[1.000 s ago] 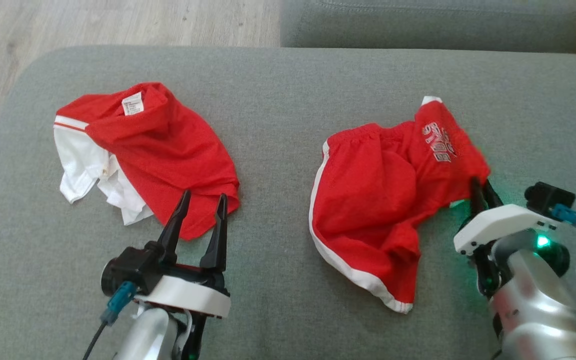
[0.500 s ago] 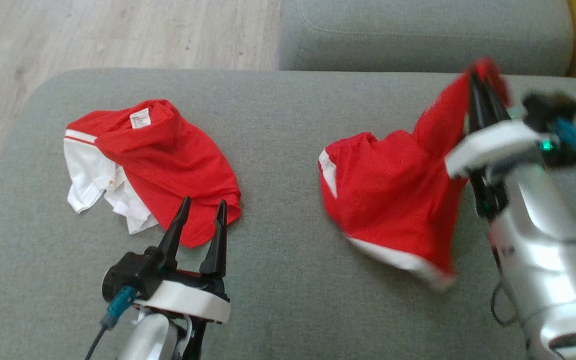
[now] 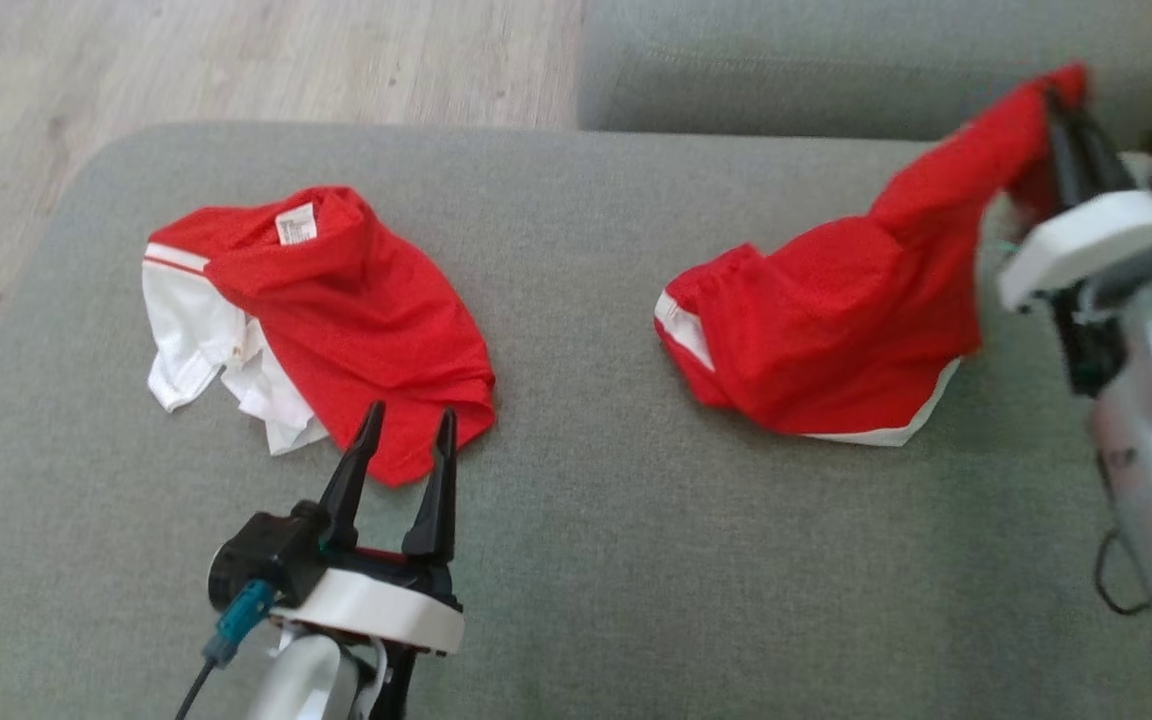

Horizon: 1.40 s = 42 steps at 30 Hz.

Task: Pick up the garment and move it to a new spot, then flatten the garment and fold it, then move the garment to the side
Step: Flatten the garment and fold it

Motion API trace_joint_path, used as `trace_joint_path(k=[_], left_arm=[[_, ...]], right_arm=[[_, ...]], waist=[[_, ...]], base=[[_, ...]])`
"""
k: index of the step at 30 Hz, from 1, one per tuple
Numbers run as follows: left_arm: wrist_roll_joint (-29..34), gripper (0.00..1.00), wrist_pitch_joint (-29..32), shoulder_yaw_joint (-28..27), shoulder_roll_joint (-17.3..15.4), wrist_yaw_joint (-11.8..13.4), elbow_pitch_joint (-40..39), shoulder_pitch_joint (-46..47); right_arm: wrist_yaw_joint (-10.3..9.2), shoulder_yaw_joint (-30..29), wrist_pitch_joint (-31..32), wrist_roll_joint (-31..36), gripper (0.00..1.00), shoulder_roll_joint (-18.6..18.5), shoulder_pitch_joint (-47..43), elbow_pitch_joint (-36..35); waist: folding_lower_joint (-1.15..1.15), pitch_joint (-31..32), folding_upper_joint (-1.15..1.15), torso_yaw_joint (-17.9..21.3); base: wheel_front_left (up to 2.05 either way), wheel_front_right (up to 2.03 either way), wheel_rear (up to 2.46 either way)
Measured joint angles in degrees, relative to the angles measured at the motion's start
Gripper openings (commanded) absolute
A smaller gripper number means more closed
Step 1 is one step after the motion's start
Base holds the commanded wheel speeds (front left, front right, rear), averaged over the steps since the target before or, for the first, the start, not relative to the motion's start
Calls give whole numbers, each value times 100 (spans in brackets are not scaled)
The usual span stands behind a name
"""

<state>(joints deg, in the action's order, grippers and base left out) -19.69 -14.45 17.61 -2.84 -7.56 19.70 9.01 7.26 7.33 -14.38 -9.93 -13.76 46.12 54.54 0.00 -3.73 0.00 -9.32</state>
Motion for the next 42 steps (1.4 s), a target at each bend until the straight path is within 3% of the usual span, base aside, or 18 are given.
trace_joint_path(k=[7,18,19,20,21,27,34,42], left_arm=[[1,100,0,189,3,0,-4,317],[-181,100,0,503,14,0,-23,527],[-181,100,0,503,14,0,-23,527],[-220,100,0,521,15,0,-37,539],[-237,100,0,536,15,0,-52,554],[-253,100,0,565,16,54,-92,620],[-248,100,0,450,18,53,-79,625],[-190,100,0,238,18,52,-44,530]], right_arm=[[0,-722,0,386,0,-330,422,552],[1,-797,0,1177,0,-516,1322,1145],[1,-797,0,1177,31,-516,1322,1145],[1,-797,0,1262,71,-533,1355,1240],[1,-802,1,1338,100,-549,1390,1337],[1,-733,53,1456,100,-453,1471,1801],[1,-552,18,1223,100,-211,1349,1867],[1,-516,7,341,100,54,482,747]], waist=[[1,-424,0,-214],[1,-892,0,-976],[1,-892,0,-976],[1,-938,0,-1038],[1,-983,0,-1090],[2,-1156,0,-1212],[0,-934,0,-893],[0,-467,0,-298]], base=[[0,0,0],[0,0,0],[0,0,0],[0,0,0],[0,0,0],[0,0,0],[0,0,0],[0,0,0]])
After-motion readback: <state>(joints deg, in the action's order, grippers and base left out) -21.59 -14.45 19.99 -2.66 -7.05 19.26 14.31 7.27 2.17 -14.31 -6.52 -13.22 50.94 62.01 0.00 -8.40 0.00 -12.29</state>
